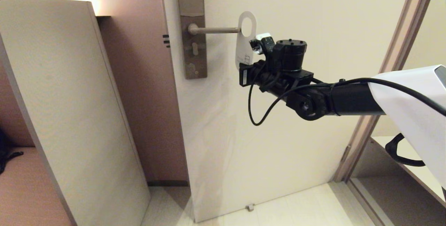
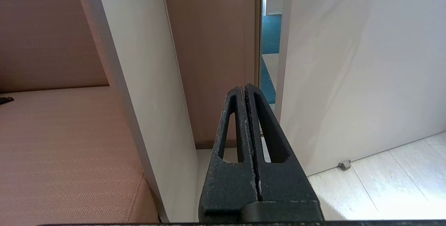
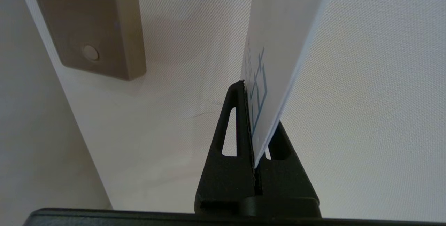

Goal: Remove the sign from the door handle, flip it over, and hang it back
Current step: Hang the sign back with the other side facing out

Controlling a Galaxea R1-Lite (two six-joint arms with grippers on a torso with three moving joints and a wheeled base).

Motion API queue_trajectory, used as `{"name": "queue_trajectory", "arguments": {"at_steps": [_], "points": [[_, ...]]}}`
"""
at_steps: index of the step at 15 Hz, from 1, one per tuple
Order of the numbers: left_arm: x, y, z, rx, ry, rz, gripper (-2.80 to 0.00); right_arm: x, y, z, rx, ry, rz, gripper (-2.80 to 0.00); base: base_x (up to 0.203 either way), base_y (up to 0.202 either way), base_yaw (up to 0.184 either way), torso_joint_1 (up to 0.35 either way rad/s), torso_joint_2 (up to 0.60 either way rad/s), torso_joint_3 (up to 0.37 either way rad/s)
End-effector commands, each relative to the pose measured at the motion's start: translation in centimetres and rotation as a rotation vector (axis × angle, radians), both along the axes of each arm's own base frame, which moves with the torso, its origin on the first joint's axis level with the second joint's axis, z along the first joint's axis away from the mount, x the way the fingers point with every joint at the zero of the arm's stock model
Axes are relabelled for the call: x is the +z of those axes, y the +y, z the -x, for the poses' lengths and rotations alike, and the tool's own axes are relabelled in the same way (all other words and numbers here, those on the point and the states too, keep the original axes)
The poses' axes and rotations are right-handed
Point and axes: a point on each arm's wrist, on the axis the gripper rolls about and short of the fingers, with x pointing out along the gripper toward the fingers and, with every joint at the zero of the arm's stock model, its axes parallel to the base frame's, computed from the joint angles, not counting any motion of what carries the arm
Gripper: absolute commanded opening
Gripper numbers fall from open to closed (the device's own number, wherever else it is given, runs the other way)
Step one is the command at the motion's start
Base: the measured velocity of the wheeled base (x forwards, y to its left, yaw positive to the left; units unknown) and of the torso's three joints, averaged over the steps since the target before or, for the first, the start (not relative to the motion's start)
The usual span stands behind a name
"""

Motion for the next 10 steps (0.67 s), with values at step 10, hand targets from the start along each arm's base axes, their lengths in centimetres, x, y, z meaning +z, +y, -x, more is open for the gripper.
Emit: {"name": "queue_trajectory", "arguments": {"at_steps": [10], "points": [[0.0, 0.0, 0.0, 0.0, 0.001, 0.0, -2.8, -1.7, 1.1, -0.9, 0.003, 0.014, 0.029, -2.8, 0.0, 0.0, 0.0, 0.0, 0.0, 0.0]]}}
